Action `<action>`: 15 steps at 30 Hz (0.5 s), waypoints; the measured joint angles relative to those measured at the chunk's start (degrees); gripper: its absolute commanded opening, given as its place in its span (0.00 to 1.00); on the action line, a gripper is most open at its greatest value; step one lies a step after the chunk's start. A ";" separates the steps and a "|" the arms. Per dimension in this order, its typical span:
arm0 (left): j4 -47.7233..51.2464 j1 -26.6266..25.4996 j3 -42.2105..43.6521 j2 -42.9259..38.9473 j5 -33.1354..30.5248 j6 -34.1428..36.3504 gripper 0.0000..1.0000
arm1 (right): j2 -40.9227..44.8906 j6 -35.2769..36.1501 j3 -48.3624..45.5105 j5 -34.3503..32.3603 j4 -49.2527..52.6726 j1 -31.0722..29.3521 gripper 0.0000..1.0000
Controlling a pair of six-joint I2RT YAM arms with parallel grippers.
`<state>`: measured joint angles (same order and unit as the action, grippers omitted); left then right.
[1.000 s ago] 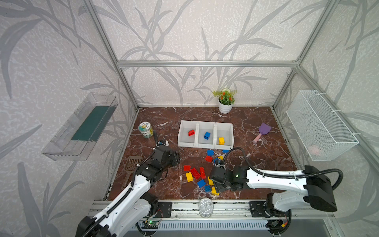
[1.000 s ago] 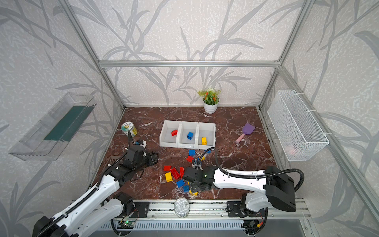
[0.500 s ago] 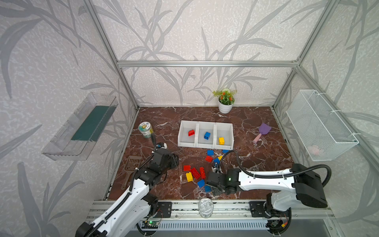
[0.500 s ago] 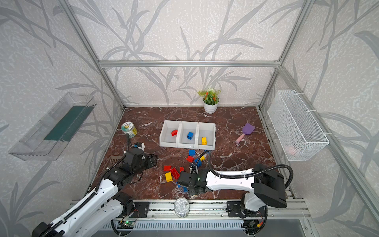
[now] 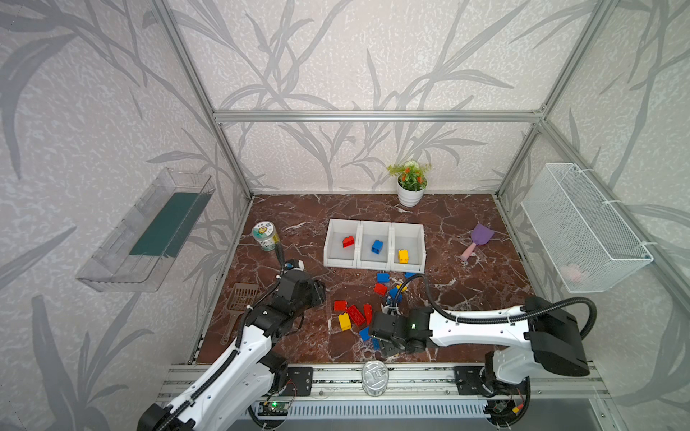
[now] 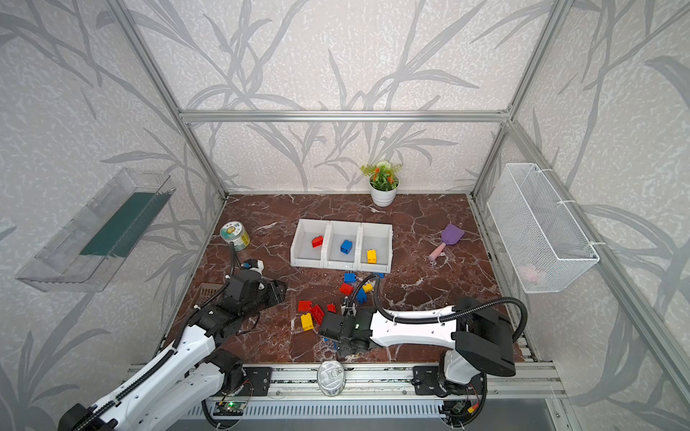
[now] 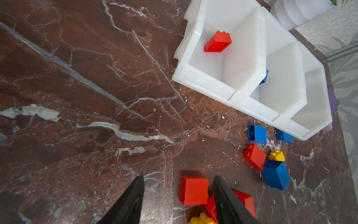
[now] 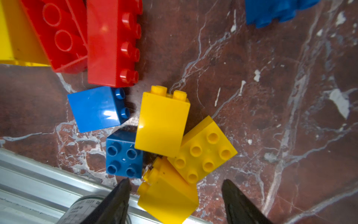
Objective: Sort the legos into containers by color
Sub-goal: 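Reach the right gripper down to the yellow bricks nearest the robot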
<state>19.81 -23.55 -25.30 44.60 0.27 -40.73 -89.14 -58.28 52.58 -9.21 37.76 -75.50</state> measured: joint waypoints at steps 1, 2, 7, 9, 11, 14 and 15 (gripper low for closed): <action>0.00 0.00 0.02 0.00 0.00 0.00 0.59 | -0.44 -0.20 0.00 0.26 0.00 0.00 0.74; -0.07 0.00 0.09 -0.02 0.00 0.00 0.59 | -0.92 -0.46 0.00 0.42 0.07 0.00 0.74; -0.13 0.00 0.39 0.02 0.07 0.00 0.59 | -1.05 -1.95 0.13 0.81 0.09 -0.04 0.72; -0.15 0.00 0.39 0.13 0.09 0.00 0.60 | -1.05 -2.62 0.13 0.81 0.20 -0.04 0.71; -0.15 0.00 0.39 0.33 0.15 0.00 0.60 | -1.05 -3.17 0.13 0.76 0.52 -0.04 0.70; -0.20 0.00 0.39 0.81 0.31 -0.02 0.59 | -1.11 -3.76 -0.31 0.74 1.40 0.13 0.69; -0.20 0.00 0.39 0.94 0.35 -0.02 0.59 | -1.11 -3.93 -0.70 0.74 1.55 0.26 0.69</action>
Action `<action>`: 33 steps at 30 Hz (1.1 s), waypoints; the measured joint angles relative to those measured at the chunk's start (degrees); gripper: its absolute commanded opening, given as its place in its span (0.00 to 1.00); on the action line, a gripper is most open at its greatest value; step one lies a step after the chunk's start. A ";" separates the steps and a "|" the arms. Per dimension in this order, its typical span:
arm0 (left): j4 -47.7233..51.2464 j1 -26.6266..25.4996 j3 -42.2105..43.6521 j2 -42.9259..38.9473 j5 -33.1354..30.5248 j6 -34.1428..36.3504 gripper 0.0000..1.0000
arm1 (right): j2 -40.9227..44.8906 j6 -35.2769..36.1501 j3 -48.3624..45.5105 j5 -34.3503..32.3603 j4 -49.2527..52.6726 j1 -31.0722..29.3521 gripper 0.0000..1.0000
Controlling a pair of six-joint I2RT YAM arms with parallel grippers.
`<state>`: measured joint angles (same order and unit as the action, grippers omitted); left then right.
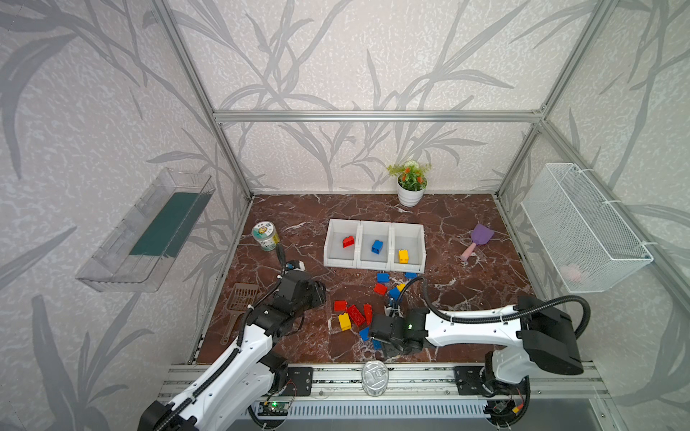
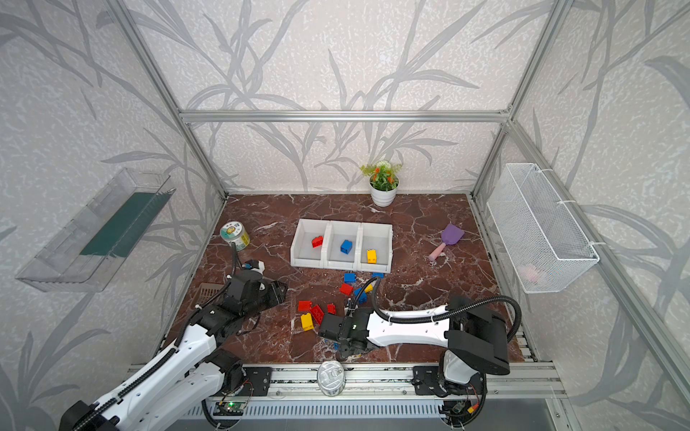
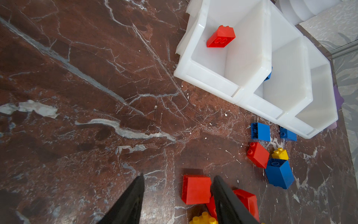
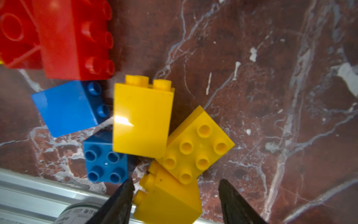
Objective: Sort the legos into containers by color
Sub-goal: 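Reach the right gripper down to the yellow bricks nearest the robot, then close the right gripper on a yellow brick at the pile's near edge, then carry the yellow brick into the farthest bin compartment and open the right gripper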
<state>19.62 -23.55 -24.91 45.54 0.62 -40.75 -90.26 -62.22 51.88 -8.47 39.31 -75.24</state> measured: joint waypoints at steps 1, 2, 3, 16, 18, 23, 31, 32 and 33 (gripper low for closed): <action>-0.02 0.00 0.00 0.11 0.07 0.00 0.59 | 0.02 -0.17 -0.31 -0.02 0.09 0.13 0.69; -0.04 0.00 0.00 0.22 0.13 0.00 0.59 | 0.02 -0.35 -0.66 -0.04 0.28 0.22 0.69; -0.09 0.00 0.00 0.31 0.15 0.00 0.60 | 0.02 -0.44 -0.85 -0.09 0.59 0.26 0.68; -0.90 0.00 0.44 0.50 0.39 -0.02 0.59 | 1.31 -2.45 -3.54 -0.07 1.03 0.66 0.47; -0.94 0.00 0.55 0.50 0.42 -0.04 0.59 | 1.81 -2.62 -3.87 -0.13 1.01 0.85 0.44; -0.94 0.00 0.55 0.48 0.42 -0.04 0.60 | 3.69 -2.38 -4.17 -0.85 1.77 2.05 0.42; -0.96 0.00 0.66 -0.31 0.35 -0.42 0.59 | 13.60 8.39 -0.70 -5.46 5.25 14.86 0.42; -0.96 0.00 0.66 -0.37 0.35 -0.44 0.59 | 14.03 11.19 0.81 -5.68 5.03 17.79 0.42; -0.96 0.00 0.66 -0.42 0.35 -0.44 0.59 | 14.03 13.25 2.45 -5.79 4.74 20.65 0.42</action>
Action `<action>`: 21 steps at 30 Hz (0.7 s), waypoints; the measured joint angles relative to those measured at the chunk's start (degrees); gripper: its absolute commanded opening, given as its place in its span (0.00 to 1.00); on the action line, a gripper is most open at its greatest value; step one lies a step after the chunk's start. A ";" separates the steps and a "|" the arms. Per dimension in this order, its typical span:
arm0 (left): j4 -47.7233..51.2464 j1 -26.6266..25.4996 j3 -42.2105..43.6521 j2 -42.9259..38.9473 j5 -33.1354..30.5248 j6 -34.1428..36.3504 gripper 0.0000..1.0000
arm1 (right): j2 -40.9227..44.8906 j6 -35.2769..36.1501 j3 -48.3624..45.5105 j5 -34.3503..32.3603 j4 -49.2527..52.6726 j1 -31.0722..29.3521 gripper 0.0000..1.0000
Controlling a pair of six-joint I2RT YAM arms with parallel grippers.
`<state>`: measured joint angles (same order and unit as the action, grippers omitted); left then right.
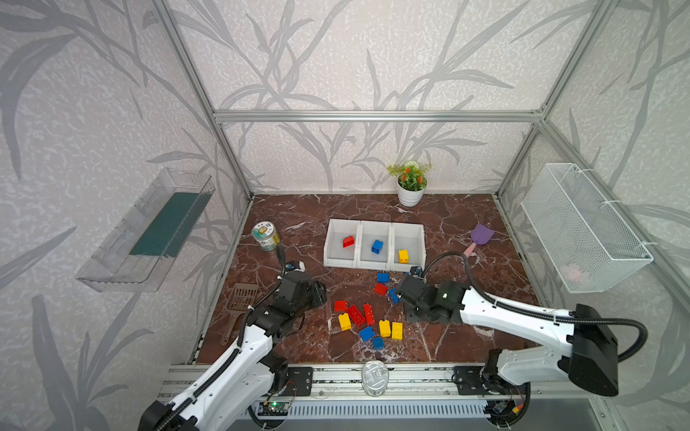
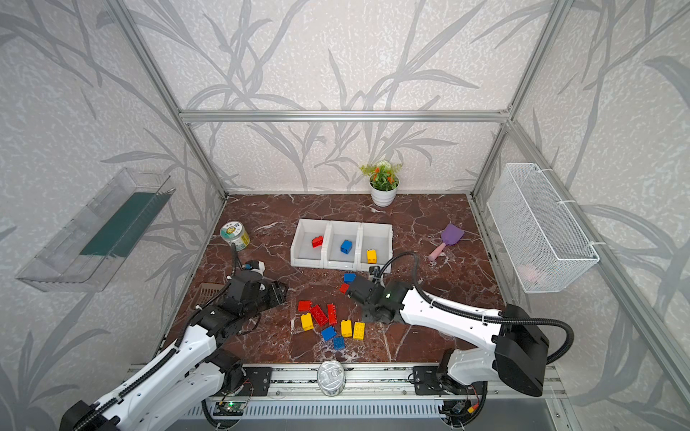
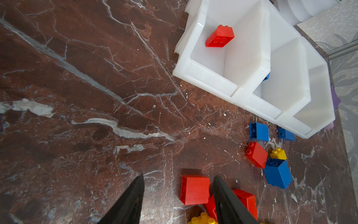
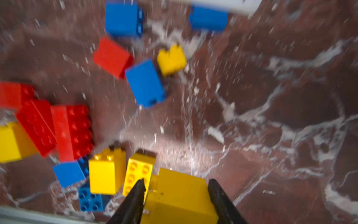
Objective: Sort the legos into containers by color
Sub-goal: 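Carry the yellow brick into the farthest bin compartment and open the right gripper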
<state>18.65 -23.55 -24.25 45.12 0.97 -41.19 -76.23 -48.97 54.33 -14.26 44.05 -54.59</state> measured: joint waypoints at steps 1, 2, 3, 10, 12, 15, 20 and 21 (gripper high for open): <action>0.00 0.00 0.00 0.00 0.00 -0.02 0.59 | -0.33 2.47 1.60 -0.07 -0.33 2.27 0.42; 0.02 0.00 0.00 -0.02 0.00 -0.02 0.60 | -0.94 4.70 3.48 -0.15 -0.59 4.66 0.42; 0.02 0.00 0.02 -0.07 0.00 -0.04 0.59 | -2.08 7.45 5.68 -0.15 -0.98 7.02 0.42; 0.11 0.00 0.52 -0.90 0.02 -0.63 0.59 | -14.69 18.78 17.68 2.29 -5.84 16.00 0.42; 0.13 0.00 0.74 -1.03 0.02 -0.92 0.59 | -19.47 20.81 21.27 2.89 -6.56 17.57 0.42; 0.26 -0.02 1.22 -1.25 0.11 -1.11 0.59 | -26.38 23.02 27.19 3.69 -6.32 19.56 0.43; 0.46 -0.07 2.43 -2.43 0.31 -1.90 0.60 | -32.89 24.81 32.15 4.68 -6.21 22.32 0.44; 0.52 -0.07 2.71 -2.64 0.42 -2.03 0.59 | -33.35 24.98 32.46 4.81 -6.10 22.91 0.44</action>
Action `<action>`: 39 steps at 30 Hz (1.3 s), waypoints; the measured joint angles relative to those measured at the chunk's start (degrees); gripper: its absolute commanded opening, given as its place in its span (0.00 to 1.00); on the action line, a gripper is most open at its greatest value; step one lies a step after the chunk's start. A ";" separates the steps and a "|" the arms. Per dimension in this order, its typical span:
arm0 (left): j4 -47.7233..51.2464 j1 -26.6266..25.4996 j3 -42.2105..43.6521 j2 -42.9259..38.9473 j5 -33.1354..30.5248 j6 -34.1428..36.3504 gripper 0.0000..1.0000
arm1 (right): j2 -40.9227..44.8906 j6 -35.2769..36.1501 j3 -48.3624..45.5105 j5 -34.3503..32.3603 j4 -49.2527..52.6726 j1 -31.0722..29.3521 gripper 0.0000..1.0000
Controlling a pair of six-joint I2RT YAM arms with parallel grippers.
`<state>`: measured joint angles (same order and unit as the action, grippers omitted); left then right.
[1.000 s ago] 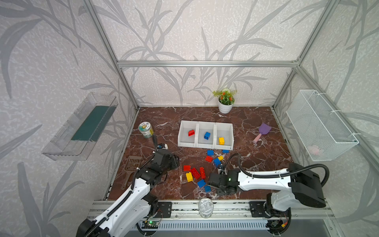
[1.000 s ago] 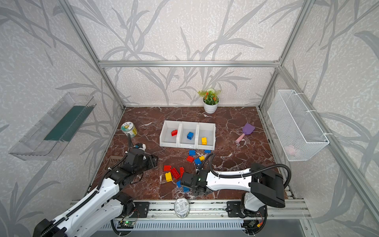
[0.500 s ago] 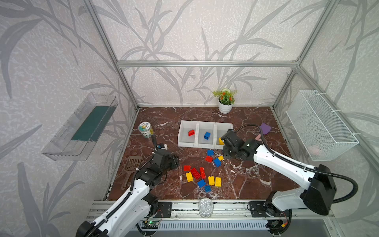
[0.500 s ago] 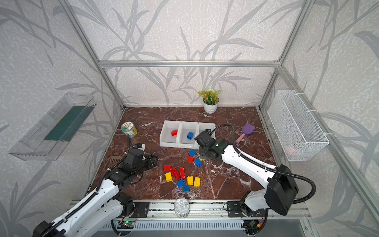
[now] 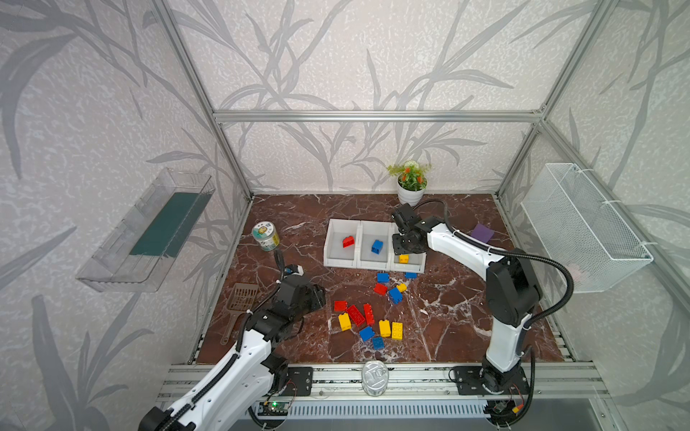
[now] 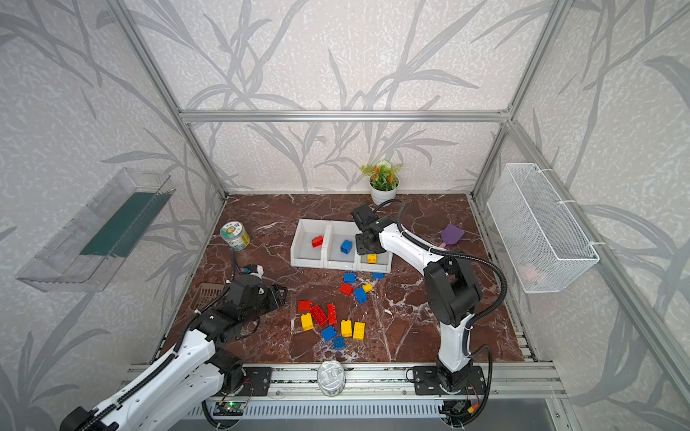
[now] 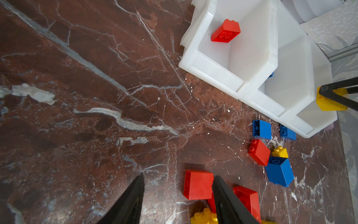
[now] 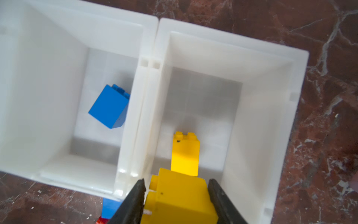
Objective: Sort the legos into containers by color
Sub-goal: 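Carry the yellow brick into the farthest bin compartment and open the right gripper, then lower the left gripper onto a yellow brick and grasp it while the right gripper withdraws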
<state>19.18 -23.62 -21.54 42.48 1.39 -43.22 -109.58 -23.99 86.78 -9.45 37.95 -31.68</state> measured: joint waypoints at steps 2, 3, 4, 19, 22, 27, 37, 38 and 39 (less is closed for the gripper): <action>0.11 0.00 0.42 -0.15 0.15 -0.28 0.59 | -0.81 0.11 0.79 0.13 0.37 1.05 0.46; 0.13 0.00 0.55 -0.13 0.22 -0.37 0.59 | -1.18 0.17 1.29 0.17 0.55 1.44 0.51; 0.13 0.00 0.63 -0.15 0.26 -0.44 0.59 | -1.49 0.15 1.64 0.24 0.63 1.73 0.56; 0.04 -1.46 0.72 0.68 1.92 -0.50 0.60 | 0.37 1.55 3.04 2.25 2.58 1.99 0.76; 0.04 -2.43 0.72 0.72 2.10 -0.52 0.60 | 5.44 1.55 -0.87 2.51 2.54 1.16 0.76; 0.00 -4.87 0.72 1.62 2.16 -0.57 0.60 | 15.82 1.20 -8.39 2.32 2.27 -2.97 0.76; 0.42 -14.08 0.72 4.81 1.99 -2.78 0.60 | 31.04 -3.34 -25.92 1.57 3.06 -8.28 0.76; 0.42 -14.71 0.79 4.94 2.01 -3.15 0.60 | 32.70 -4.13 -27.58 1.40 3.30 -8.50 0.76; 0.35 -15.08 1.01 4.98 2.01 -3.50 0.60 | 34.21 -4.79 -28.98 1.25 3.58 -8.66 0.76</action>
<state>19.53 -38.70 -20.53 47.46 3.40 -46.72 -75.37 -28.77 57.80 -8.21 41.54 -40.34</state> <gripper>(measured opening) 0.603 0.762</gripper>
